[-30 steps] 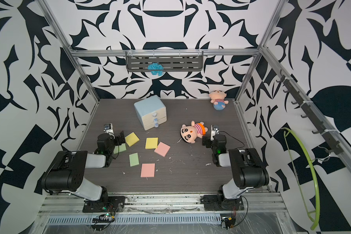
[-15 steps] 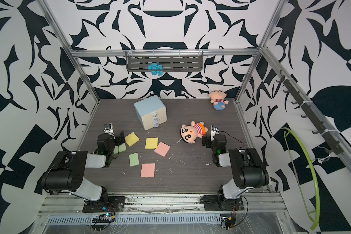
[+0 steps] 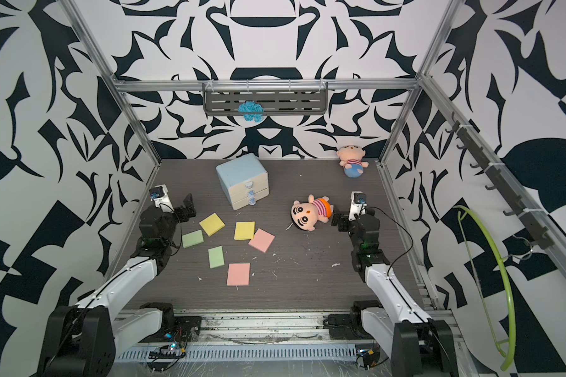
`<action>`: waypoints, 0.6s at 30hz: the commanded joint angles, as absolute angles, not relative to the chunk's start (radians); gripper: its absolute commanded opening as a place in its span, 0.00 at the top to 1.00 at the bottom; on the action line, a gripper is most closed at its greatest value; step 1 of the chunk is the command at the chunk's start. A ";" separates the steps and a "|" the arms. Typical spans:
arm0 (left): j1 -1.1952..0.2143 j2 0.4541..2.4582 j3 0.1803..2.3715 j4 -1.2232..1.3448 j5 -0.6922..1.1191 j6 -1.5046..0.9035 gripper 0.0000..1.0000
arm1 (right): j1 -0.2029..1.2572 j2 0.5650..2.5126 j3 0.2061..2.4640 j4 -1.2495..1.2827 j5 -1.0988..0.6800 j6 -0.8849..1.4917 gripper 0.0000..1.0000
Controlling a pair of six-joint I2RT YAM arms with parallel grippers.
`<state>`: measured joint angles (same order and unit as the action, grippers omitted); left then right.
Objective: Please put the sticky notes in the drawer by color
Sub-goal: Adjust the storage box at the center of the board.
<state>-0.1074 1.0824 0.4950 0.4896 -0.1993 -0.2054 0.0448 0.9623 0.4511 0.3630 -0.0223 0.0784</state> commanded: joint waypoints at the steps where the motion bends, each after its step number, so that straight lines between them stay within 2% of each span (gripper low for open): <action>1: -0.166 1.082 0.576 0.264 -0.160 -0.392 0.01 | 0.041 0.976 0.630 0.135 -0.137 0.275 0.01; 4: -0.242 1.121 0.650 0.161 -0.140 -0.569 0.01 | 0.059 1.081 0.788 0.001 -0.189 0.457 0.01; 7: -0.328 1.175 0.723 0.086 -0.133 -0.697 0.01 | 0.163 1.196 0.902 -0.018 -0.201 0.482 0.01; 9: -0.336 1.231 0.805 -0.007 -0.054 -0.800 0.01 | 0.245 1.291 1.004 -0.062 -0.177 0.484 0.01; 18: -0.354 1.364 0.930 -0.074 0.062 -0.876 0.01 | 0.490 1.750 1.486 -0.220 -0.209 0.424 0.03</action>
